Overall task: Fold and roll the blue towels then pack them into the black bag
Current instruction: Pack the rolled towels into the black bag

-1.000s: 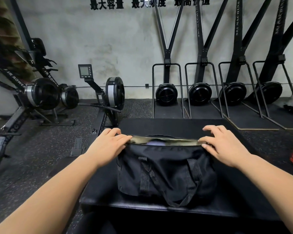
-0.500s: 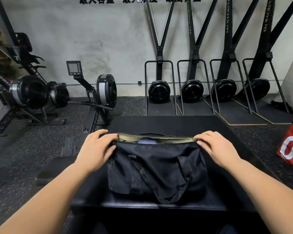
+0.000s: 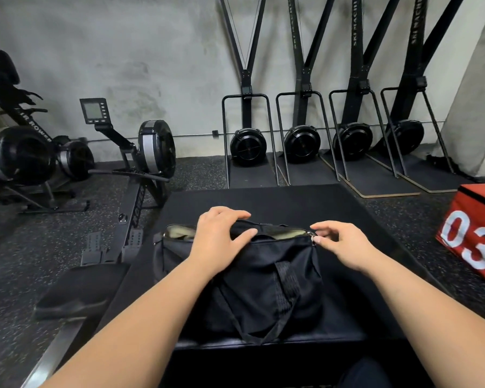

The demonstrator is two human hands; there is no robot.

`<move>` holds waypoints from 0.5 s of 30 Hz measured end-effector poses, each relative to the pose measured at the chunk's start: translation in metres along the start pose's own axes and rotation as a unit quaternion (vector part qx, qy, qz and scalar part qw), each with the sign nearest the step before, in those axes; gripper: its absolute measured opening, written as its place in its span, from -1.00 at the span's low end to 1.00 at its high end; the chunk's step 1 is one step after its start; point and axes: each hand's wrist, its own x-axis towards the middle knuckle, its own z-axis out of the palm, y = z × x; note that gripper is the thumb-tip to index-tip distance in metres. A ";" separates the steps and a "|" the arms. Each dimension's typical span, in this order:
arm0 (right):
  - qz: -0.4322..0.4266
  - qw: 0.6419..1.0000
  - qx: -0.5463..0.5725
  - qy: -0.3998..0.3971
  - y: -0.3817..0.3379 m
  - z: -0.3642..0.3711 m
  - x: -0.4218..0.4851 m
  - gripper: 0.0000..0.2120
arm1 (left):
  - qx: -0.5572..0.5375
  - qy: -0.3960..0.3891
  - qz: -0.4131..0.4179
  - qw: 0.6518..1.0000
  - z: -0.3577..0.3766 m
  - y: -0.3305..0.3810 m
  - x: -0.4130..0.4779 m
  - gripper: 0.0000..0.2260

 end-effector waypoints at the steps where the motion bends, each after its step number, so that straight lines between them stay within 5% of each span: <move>1: 0.003 1.000 0.012 0.002 0.002 0.001 0.000 -0.73 | -0.008 -0.008 0.003 1.000 0.009 0.009 0.004 -0.62; 15: 0.069 0.988 0.130 0.038 0.000 0.012 -0.013 -0.56 | -0.001 -0.099 0.006 0.995 0.096 0.098 0.033 -0.57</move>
